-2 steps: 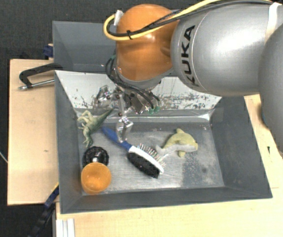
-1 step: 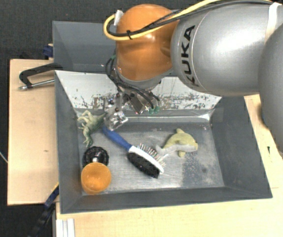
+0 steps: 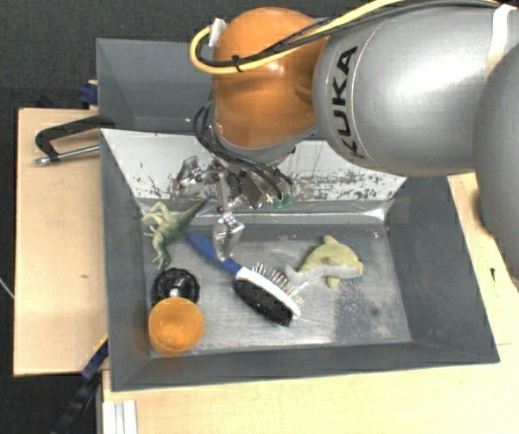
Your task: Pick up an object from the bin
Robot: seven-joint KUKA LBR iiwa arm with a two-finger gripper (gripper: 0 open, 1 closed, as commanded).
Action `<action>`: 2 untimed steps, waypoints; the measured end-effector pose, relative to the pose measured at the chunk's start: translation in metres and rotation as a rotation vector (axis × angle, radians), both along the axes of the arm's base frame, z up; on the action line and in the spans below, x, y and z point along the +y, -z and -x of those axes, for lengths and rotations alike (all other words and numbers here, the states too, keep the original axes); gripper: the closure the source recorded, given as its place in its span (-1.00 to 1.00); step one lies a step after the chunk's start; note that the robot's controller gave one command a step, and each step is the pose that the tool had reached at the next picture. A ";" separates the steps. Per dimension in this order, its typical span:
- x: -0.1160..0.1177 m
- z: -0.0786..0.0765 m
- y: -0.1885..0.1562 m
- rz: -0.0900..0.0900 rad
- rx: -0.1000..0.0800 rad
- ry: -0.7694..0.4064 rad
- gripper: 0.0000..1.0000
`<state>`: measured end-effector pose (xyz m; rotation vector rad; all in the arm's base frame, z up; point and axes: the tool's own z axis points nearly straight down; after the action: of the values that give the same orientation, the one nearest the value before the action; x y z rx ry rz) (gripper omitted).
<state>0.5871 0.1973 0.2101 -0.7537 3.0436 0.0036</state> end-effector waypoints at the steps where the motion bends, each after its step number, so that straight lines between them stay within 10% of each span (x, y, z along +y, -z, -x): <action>1: -0.027 0.017 0.139 0.001 0.000 -0.259 -1.00; 2: 0.035 0.024 0.137 0.004 -0.003 -0.704 -1.00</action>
Offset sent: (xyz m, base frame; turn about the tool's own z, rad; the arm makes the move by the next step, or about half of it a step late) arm -0.0190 -0.0286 -0.1401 -0.2604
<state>0.5628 0.2319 0.0730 -1.7568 2.5960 -0.0010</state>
